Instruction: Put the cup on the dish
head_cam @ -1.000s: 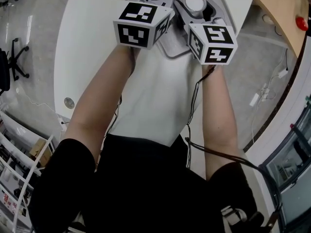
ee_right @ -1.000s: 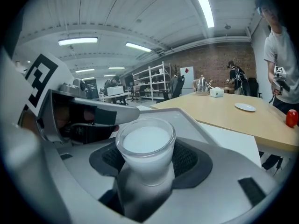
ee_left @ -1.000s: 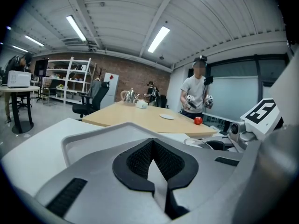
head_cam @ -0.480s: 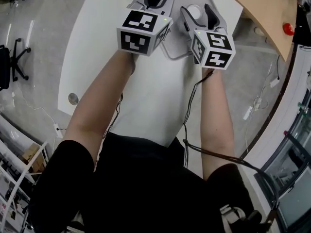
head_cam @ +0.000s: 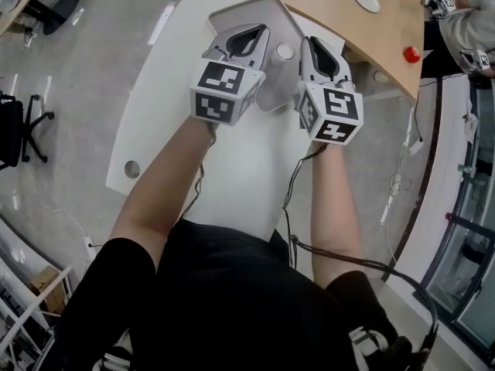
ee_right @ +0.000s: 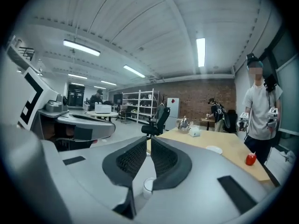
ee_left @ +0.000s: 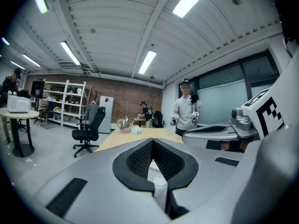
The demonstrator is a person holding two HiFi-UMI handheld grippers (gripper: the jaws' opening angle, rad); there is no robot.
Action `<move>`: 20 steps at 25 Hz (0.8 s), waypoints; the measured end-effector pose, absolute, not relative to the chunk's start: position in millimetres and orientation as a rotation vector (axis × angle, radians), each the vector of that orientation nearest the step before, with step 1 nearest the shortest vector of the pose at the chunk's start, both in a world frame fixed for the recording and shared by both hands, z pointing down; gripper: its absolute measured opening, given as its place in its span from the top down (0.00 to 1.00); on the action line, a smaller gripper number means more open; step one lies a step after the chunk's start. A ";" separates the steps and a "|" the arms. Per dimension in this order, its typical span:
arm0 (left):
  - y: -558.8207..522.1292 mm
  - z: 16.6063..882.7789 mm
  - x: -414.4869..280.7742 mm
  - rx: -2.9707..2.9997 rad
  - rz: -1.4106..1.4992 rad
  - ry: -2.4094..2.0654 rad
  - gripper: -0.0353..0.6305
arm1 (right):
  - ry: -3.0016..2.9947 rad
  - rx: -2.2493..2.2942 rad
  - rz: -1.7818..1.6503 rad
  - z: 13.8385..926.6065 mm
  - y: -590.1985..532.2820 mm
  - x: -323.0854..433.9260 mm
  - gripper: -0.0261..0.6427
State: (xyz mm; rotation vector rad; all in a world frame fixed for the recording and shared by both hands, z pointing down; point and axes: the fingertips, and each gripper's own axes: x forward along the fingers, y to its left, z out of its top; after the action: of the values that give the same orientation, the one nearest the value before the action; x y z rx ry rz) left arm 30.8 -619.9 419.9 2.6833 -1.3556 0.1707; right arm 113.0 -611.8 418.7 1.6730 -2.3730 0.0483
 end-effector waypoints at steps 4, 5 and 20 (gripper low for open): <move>-581.3 385.0 33.1 2.716 0.147 -1.319 0.94 | -2.376 1.724 0.017 375.4 -572.6 105.4 0.94; -571.0 375.7 33.3 2.727 0.137 -1.312 0.94 | -2.382 1.731 0.008 364.4 -561.6 102.5 0.94; -432.9 312.0 27.0 2.860 0.045 -1.231 0.94 | -2.399 1.877 -0.012 304.2 -412.2 84.8 0.94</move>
State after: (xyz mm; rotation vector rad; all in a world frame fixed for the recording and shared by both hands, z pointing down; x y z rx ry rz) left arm 27.0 -432.9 312.0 2.8600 -1.2313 0.0450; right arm 84.8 -412.2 304.2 1.8766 -2.3988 -0.0122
